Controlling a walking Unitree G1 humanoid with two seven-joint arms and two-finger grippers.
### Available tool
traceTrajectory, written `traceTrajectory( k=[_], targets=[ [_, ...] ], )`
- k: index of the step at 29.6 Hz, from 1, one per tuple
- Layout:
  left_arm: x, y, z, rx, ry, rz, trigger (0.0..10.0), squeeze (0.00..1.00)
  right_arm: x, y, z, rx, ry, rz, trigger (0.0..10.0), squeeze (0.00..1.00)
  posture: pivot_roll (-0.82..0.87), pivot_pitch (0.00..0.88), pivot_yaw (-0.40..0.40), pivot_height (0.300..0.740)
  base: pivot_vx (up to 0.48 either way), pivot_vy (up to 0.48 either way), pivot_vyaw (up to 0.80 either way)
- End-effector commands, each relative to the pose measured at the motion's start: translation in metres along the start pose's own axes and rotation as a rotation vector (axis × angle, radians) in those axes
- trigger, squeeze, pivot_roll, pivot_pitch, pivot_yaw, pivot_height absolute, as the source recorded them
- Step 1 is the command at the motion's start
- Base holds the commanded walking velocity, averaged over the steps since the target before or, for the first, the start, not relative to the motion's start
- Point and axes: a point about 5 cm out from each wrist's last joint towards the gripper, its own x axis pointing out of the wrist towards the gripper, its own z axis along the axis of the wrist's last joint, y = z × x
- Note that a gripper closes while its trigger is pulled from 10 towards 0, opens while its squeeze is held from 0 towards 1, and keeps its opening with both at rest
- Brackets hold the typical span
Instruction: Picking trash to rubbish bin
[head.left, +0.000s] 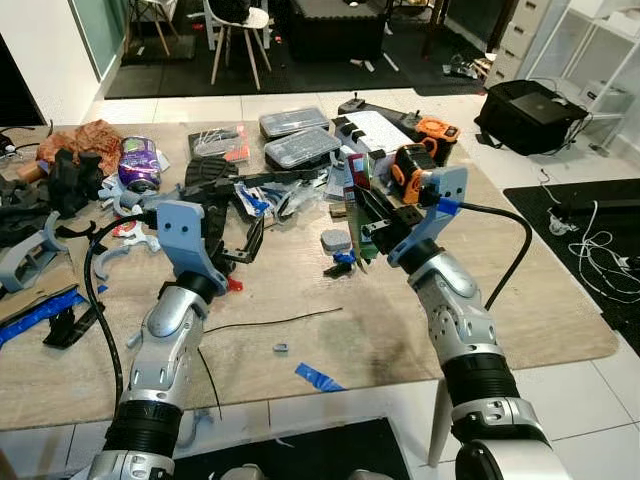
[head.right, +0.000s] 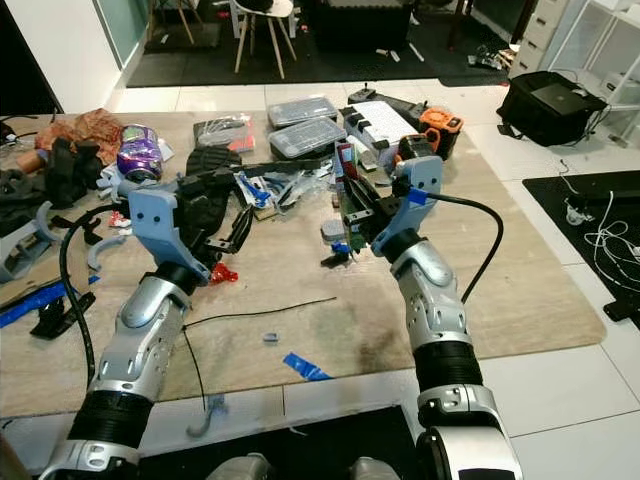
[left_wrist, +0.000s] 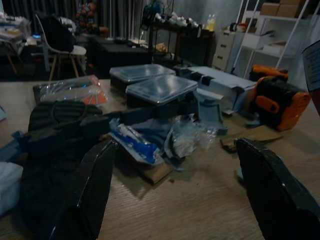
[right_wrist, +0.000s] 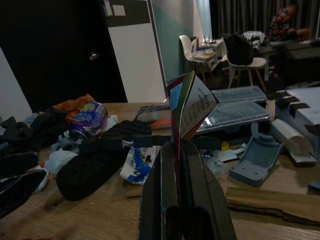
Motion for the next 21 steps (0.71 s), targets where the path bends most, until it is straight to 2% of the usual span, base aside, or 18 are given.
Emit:
traceTrajectory(
  k=[1, 12, 21],
  targets=[
    [0.0009, -0.0005, -0.0014, 0.017, 0.009, -0.007, 10.0, 0.00, 0.0006, -0.0003, -0.0021, 0.007, 0.004, -0.002, 10.0, 0.00, 0.03, 0.000, -0.031, 0.740, 0.000, 0.000, 0.00],
    [0.0028, -0.0001, -0.0041, 0.028, 0.039, -0.012, 10.0, 0.00, 0.0016, -0.0009, -0.0016, 0.013, 0.006, -0.004, 10.0, 0.00, 0.03, 0.000, -0.027, 0.740, 0.000, 0.000, 0.00],
    [0.0031, -0.0006, -0.0041, 0.033, 0.040, -0.017, 10.0, 0.00, 0.0014, -0.0013, -0.0014, 0.014, 0.007, -0.005, 10.0, 0.00, 0.03, 0.000, -0.026, 0.740, -0.263, 0.000, 0.00]
  ],
)
